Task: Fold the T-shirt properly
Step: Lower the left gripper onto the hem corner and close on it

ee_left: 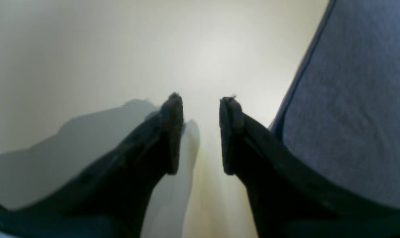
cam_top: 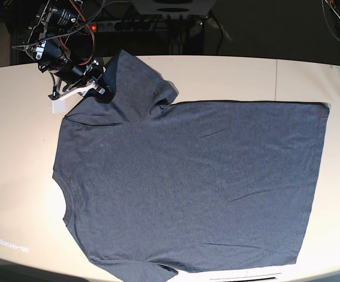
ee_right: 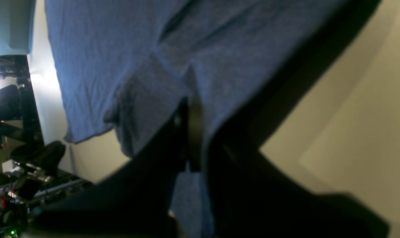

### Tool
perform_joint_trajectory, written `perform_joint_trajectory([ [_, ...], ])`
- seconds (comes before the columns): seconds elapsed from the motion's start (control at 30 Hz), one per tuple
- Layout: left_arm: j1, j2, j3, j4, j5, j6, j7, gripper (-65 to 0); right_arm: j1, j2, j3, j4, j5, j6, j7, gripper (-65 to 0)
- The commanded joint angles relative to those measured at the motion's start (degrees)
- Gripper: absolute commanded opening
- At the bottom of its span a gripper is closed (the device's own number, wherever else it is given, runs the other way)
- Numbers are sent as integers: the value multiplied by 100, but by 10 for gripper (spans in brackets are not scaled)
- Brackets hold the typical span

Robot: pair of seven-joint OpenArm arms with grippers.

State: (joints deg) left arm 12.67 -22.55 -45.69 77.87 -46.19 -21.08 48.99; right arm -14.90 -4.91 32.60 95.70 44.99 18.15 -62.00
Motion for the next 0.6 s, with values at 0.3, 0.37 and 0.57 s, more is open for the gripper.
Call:
perform_joint_trajectory([
  [0.3,-26,-127,-22,74,-1366,-142,1113,-425,11,33,0,66,0,-94,-48,-650],
  [0.37,-26,-127,-22,74,-1453,-144,1207,-425,11,33,0,68,-2,-94,-107,-650],
  [0.57,-13,-114,-22,74,-1617,-146,1530,-425,11,33,0,66,0,-85,-146,-650],
])
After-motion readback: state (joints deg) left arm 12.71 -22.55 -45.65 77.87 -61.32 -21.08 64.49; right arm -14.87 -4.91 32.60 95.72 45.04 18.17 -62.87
